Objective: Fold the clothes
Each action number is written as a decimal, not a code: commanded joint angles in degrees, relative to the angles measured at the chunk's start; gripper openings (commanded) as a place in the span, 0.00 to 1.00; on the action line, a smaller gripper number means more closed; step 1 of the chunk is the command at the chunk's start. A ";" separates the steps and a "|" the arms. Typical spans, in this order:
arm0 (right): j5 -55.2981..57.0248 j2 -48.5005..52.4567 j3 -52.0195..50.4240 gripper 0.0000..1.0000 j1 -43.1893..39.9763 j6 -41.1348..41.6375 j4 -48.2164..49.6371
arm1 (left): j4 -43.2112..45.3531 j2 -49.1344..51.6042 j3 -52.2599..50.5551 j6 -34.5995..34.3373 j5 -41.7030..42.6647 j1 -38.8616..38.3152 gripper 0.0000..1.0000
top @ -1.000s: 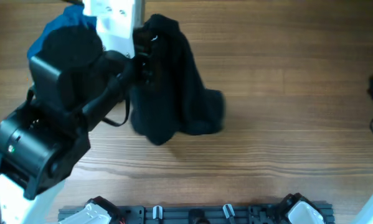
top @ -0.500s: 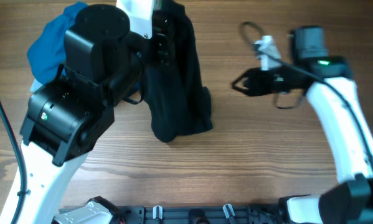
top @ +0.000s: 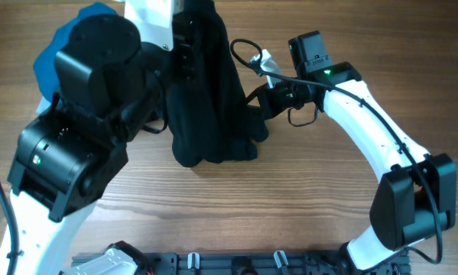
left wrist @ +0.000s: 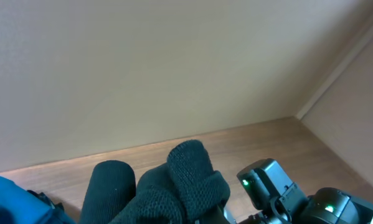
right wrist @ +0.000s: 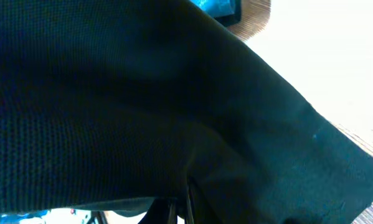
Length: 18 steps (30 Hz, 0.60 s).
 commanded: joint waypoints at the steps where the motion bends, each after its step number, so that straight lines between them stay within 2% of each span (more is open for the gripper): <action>1: 8.94 -7.23 0.15 0.04 -5.09 8.22 0.09 | 0.48 -2.01 1.84 1.36 -1.38 0.00 0.04; 6: 21.29 -24.48 0.20 0.04 -18.53 13.05 0.09 | -0.42 -2.58 1.84 1.36 -1.33 0.00 0.04; 11: 21.84 -39.30 0.20 0.04 -32.72 13.55 -1.16 | -0.37 -2.60 1.84 1.29 2.86 -0.33 0.04; 13: 20.59 -42.25 0.20 0.04 -34.80 13.53 -2.40 | -0.31 -2.58 1.81 1.11 3.41 -1.49 0.04; 16: 12.00 -42.77 0.07 0.06 -33.59 12.55 -5.99 | 1.11 -2.36 1.84 1.36 3.37 -3.67 0.04; 17: 8.50 -41.90 0.07 0.09 -32.41 10.49 -7.34 | 2.14 -2.32 1.81 1.77 3.37 -4.04 0.04; 18: 4.33 -40.00 0.07 0.18 -30.36 8.17 -9.16 | 3.23 -2.32 1.81 2.80 3.34 -4.20 0.04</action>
